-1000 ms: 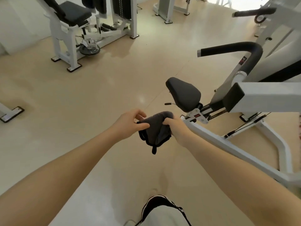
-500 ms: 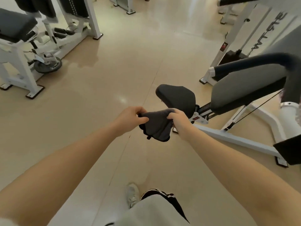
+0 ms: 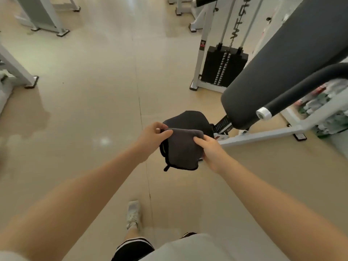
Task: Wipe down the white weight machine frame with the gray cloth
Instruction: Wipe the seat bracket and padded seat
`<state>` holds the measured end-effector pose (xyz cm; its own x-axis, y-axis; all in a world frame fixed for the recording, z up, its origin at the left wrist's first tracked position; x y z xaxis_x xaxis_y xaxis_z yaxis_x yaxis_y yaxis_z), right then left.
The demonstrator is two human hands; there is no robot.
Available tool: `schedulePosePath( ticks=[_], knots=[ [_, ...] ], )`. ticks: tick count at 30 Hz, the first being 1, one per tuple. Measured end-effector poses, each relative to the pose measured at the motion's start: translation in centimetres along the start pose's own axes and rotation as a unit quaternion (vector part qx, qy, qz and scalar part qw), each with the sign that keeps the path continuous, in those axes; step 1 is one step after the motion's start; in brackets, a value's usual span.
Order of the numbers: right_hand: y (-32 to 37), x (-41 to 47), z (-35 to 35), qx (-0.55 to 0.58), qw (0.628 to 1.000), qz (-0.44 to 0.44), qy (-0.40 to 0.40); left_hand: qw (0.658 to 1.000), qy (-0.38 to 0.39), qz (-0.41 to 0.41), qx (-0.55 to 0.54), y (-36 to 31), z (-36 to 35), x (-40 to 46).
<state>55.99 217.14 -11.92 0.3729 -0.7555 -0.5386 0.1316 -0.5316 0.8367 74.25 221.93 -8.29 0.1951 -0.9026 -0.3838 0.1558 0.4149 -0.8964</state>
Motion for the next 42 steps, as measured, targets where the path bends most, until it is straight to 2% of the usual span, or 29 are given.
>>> schedulePosePath(
  ticks=[2, 6, 12, 15, 20, 22, 25, 27, 31, 34, 36, 38, 40, 42],
  knots=[
    [0.7, 2.3, -1.9, 0.041, 0.998, 0.006, -0.047, 0.996, 0.075, 0.034, -0.021, -0.4, 2.5, 3.6],
    [2.5, 5.3, -4.9, 0.128, 0.983, 0.022, -0.130, 0.972, 0.223, 0.043, 0.064, -1.0, 5.6, 8.7],
    [1.1, 5.8, -6.3, 0.268, 0.954, 0.077, -0.115, 0.963, 0.262, 0.046, 0.035, -0.9, 5.2, 13.0],
    [-1.3, 6.0, -5.3, 0.287, 0.948, 0.058, -0.126, 0.952, 0.299, 0.052, 0.042, 0.2, 3.3, 14.2],
    [-7.4, 7.1, -3.0, 0.326, 0.923, 0.015, -0.204, 0.936, 0.335, 0.020, 0.103, 5.2, -1.4, 15.8],
    [-10.4, 8.2, -1.5, 0.316, 0.914, 0.006, -0.254, 0.928, 0.330, -0.022, 0.170, 8.1, -3.5, 17.0],
    [-15.6, 10.9, 0.9, 0.295, 0.892, -0.007, -0.343, 0.899, 0.336, -0.085, 0.269, 13.1, -6.7, 19.5],
    [-19.4, 13.4, 2.3, 0.297, 0.873, -0.015, -0.388, 0.864, 0.345, -0.143, 0.338, 16.6, -8.7, 21.4],
    [-27.0, 19.8, 4.9, 0.318, 0.840, 0.009, -0.439, 0.751, 0.312, -0.302, 0.497, 22.7, -12.2, 26.6],
    [-31.4, 24.1, 6.1, 0.346, 0.823, 0.038, -0.450, 0.630, 0.231, -0.411, 0.617, 25.4, -14.0, 30.4],
    [-33.9, 27.0, 6.9, 0.363, 0.822, 0.062, -0.434, 0.538, 0.167, -0.454, 0.690, 26.5, -15.1, 32.5],
    [-35.5, 30.0, 7.9, 0.380, 0.825, 0.090, -0.409, 0.465, 0.114, -0.478, 0.736, 27.1, -15.6, 34.1],
    [-36.5, 32.9, 8.9, 0.403, 0.819, 0.117, -0.391, 0.426, 0.093, -0.487, 0.757, 27.1, -16.6, 35.4],
    [-36.8, 35.3, 10.0, 0.422, 0.810, 0.149, -0.378, 0.426, 0.093, -0.483, 0.759, 27.0, -18.2, 36.3]
  ],
)
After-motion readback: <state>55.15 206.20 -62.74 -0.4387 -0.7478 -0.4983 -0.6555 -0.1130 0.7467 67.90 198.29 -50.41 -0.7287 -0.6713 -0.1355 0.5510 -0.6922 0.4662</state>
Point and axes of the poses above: each hand's wrist, its own x-axis towards the middle knuckle, its own z-axis out of the back of the hand, y = z × x, the point moved 1 cm from there along x, towards the middle knuckle, and after that the axes turned 3 degrees about y, right-handed, at the moved point
